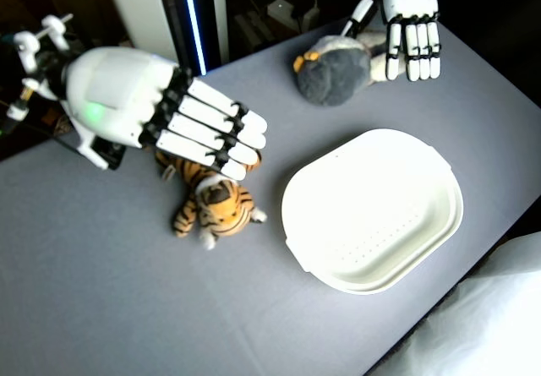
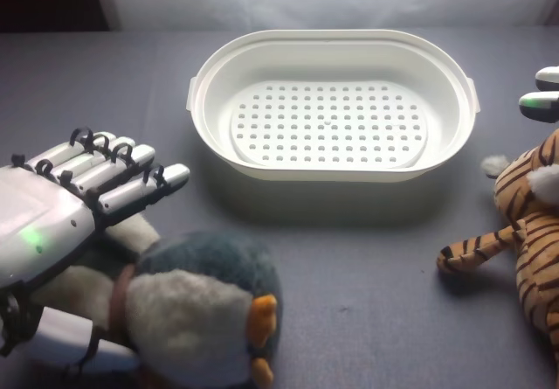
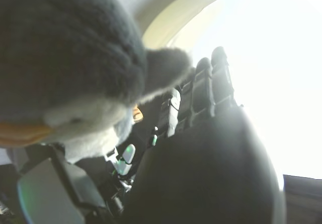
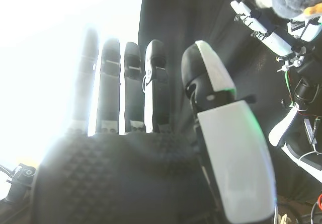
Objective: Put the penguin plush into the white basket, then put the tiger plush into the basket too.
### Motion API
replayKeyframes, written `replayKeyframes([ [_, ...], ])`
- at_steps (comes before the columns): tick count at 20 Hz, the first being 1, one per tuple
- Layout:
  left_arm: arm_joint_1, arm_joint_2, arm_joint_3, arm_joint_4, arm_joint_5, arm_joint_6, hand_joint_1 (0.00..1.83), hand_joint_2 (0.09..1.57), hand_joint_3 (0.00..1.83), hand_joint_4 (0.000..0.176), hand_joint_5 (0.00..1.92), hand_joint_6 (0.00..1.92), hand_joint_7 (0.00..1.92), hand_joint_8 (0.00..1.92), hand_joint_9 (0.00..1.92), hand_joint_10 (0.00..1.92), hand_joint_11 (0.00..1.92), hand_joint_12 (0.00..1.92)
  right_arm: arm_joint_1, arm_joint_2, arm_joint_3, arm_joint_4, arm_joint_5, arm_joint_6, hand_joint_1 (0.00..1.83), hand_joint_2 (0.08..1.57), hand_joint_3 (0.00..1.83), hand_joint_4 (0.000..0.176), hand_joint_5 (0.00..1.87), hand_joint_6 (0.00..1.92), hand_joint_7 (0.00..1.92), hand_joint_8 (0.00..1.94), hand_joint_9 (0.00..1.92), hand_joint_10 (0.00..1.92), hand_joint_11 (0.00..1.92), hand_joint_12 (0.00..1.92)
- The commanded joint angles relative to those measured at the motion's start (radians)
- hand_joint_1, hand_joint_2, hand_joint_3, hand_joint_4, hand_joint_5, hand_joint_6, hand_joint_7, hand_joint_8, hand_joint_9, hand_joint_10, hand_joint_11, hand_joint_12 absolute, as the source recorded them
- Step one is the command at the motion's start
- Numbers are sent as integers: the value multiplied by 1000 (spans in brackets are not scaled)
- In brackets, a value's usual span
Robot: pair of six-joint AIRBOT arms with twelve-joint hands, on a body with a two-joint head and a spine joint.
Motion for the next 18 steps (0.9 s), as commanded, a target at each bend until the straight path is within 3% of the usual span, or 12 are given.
replayKeyframes([
  [1, -10, 4, 0, 12, -63, 19, 702, 687, 0, 176, 0, 0, 25, 5, 34, 6, 49, 97, 6, 0, 5, 15, 117, 7, 847, 1349, 0, 13, 518, 0, 366, 0, 394, 1, 366, 222],
  [3, -10, 5, 0, 28, 4, 20, 705, 687, 0, 176, 0, 0, 25, 4, 35, 5, 53, 100, 6, 0, 6, 14, 112, 7, 844, 1349, 0, 16, 517, 0, 366, 0, 394, 0, 382, 179],
  [4, -11, 3, -1, 29, 43, 37, 721, 677, 0, 176, 25, 9, 45, 11, 67, 16, 62, 107, 8, 0, 6, 13, 111, 7, 877, 1345, 0, 4, 520, 1, 353, 0, 380, 0, 378, 170],
  [7, -21, -10, -4, 22, 120, 116, 710, 688, 0, 176, 47, 2, 94, 2, 124, 8, 74, 140, 13, 0, 7, 10, 106, 7, 887, 1343, 0, 0, 521, 1, 349, 0, 376, 0, 380, 162],
  [8, -27, -14, -4, 22, 133, 133, 751, 700, 1, 176, 145, 9, 195, 9, 234, 19, 127, 173, 13, 0, 7, 9, 105, 7, 870, 1346, 0, 5, 509, 0, 350, 0, 391, 4, 403, 169],
  [10, -32, -16, -3, 19, 138, 138, 740, 740, 3, 168, 229, 6, 251, 5, 270, 10, 143, 205, 15, 0, 8, 8, 104, 7, 847, 1350, 2, 0, 518, 3, 358, 2, 399, 6, 410, 167],
  [11, -33, -16, -2, 18, 135, 138, 785, 777, 3, 121, 422, 13, 423, 14, 418, 24, 211, 267, 15, 0, 8, 8, 104, 7, 861, 1354, 2, 0, 529, 5, 364, 3, 394, 2, 399, 156],
  [12, -34, -15, 0, 7, 118, 138, 1144, 1101, 9, 0, 856, 591, 706, 1238, 575, 1103, 279, 1380, 15, 0, 8, 8, 102, 7, 861, 1352, 0, 0, 540, 8, 376, 7, 405, 6, 410, 158],
  [13, -34, -14, 0, 4, 112, 138, 1144, 1101, 9, 0, 856, 591, 706, 1238, 575, 1103, 279, 1380, 15, 0, 8, 8, 101, 7, 861, 1352, 0, 0, 540, 8, 376, 7, 405, 6, 410, 158],
  [14, -35, -12, 0, 1, 100, 138, 1206, 1190, 3, 0, 888, 804, 726, 1542, 543, 1508, 243, 1747, 15, 0, 8, 8, 101, 7, 862, 1351, 0, 0, 543, 8, 379, 7, 407, 6, 413, 158],
  [15, -39, -6, -1, -4, 80, 137, 1219, 1188, 0, 0, 882, 931, 801, 1468, 648, 1370, 445, 1637, 15, 0, 8, 8, 100, 7, 884, 1352, 0, 0, 541, 5, 391, 8, 431, 11, 449, 169],
  [18, -70, 28, 0, 14, 15, 92, 1199, 1174, 0, 0, 901, 1013, 839, 1326, 721, 1122, 514, 1530, 15, 0, 8, 8, 99, 7, 892, 1351, 0, 0, 545, 4, 392, 5, 419, 2, 419, 152],
])
